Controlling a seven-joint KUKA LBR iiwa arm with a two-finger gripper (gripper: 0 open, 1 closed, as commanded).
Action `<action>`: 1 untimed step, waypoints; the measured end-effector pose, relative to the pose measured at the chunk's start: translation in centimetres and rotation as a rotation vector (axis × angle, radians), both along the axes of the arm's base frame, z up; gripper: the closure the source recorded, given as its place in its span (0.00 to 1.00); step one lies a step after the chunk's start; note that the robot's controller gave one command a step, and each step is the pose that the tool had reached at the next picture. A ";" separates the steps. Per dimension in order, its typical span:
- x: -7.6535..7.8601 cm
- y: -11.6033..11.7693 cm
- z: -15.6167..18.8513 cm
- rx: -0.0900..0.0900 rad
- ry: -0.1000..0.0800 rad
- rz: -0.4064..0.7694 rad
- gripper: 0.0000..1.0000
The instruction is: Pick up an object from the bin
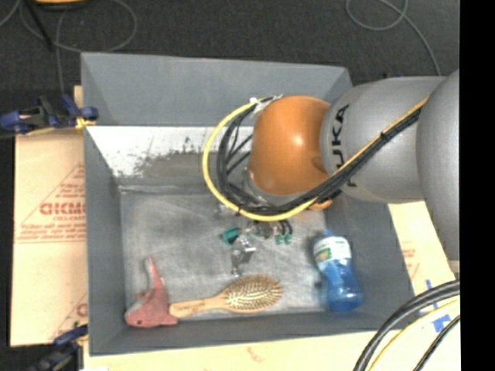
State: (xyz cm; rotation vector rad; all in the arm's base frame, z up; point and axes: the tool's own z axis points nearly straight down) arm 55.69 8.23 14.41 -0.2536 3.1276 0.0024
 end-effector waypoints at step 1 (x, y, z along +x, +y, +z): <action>1.5 -1.9 -3.7 -0.002 -0.002 0.146 0.00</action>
Offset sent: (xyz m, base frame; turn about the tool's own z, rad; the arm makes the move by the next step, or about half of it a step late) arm 0.0493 -0.0516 -0.0612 -0.2653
